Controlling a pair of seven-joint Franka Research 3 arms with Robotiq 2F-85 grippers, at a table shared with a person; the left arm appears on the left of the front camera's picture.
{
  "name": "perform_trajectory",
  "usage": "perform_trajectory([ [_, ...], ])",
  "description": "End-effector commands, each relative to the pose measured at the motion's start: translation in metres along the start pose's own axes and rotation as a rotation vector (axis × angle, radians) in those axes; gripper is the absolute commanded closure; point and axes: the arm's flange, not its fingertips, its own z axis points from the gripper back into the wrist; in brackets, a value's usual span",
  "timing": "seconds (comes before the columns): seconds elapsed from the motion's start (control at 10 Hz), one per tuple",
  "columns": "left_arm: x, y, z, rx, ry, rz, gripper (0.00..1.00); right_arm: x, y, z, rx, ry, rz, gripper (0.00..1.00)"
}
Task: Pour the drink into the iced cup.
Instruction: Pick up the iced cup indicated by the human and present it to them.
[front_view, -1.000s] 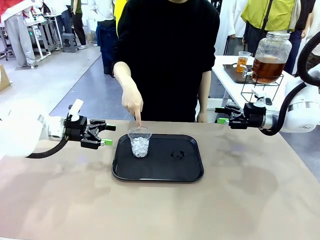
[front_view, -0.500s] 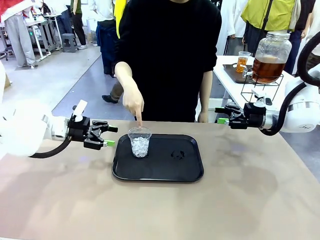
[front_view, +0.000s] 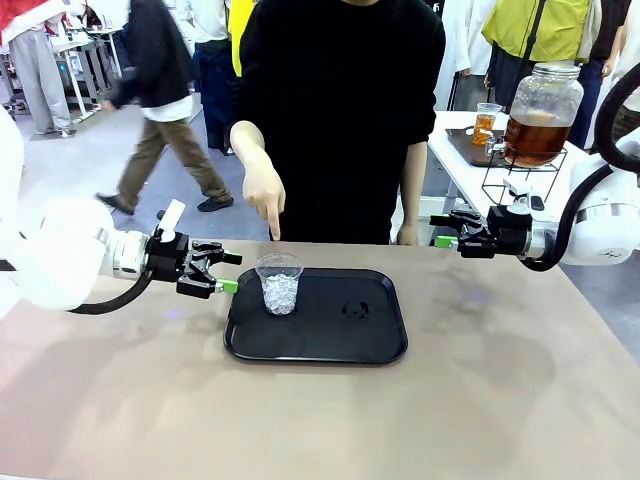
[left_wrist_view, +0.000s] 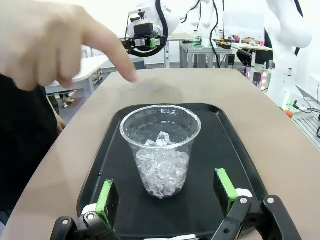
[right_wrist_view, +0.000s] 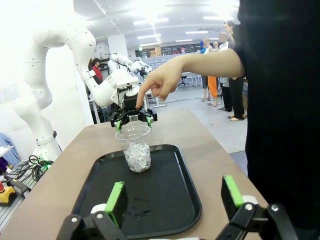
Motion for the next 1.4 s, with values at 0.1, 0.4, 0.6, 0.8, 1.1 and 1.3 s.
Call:
perform_trajectory([
  [0.1,-0.006,0.009,-0.012,0.028,-0.013,-0.010,0.00,0.003,-0.001,-0.001,-0.004,-0.008,-0.002,0.00],
  [0.4,-0.013,0.015,-0.020,0.021,-0.011,-0.002,0.00,0.003,-0.001,-0.001,-0.004,-0.008,-0.002,0.00],
  [0.6,-0.018,0.017,-0.024,0.015,-0.013,0.006,0.00,0.003,-0.001,-0.001,-0.004,-0.008,-0.002,0.00],
  [0.8,-0.022,0.020,-0.028,0.010,-0.021,0.007,0.00,0.003,-0.001,-0.001,-0.004,-0.008,-0.002,0.00],
  [1.1,-0.027,0.022,-0.040,-0.010,-0.044,0.019,0.00,0.003,-0.001,-0.001,-0.004,-0.008,-0.002,0.00],
  [1.3,-0.028,0.023,-0.044,-0.017,-0.057,0.024,0.00,0.003,-0.001,-0.001,-0.004,-0.008,-0.002,0.00],
])
